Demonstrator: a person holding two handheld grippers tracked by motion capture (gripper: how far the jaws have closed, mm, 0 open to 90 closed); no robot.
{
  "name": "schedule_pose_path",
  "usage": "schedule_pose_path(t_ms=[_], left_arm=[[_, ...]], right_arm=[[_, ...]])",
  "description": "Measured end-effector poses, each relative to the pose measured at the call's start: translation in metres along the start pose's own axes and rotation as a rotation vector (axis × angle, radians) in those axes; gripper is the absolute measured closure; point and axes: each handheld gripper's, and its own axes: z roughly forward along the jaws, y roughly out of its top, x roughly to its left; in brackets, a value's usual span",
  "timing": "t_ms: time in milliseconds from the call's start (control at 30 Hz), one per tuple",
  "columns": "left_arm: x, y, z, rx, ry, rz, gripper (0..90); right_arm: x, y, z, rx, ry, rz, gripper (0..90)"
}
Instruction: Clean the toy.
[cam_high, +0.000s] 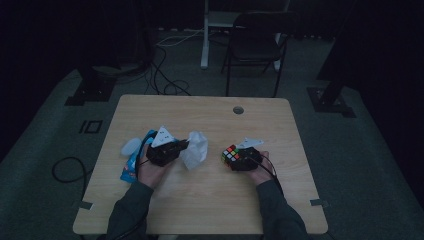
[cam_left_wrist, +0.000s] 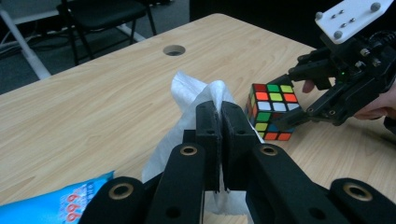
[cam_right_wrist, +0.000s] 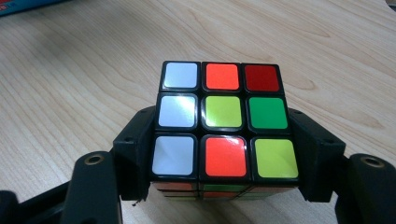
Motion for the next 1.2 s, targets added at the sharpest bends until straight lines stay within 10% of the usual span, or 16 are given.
schedule_pose_path(t_ms=[1200], left_arm=[[-0.050,-0.015,0.051,0.029,-0.117,0.030,87.3]], right_arm=[[0.021,0.019,-0.017,-0.055,0.032,0.053,33.9]])
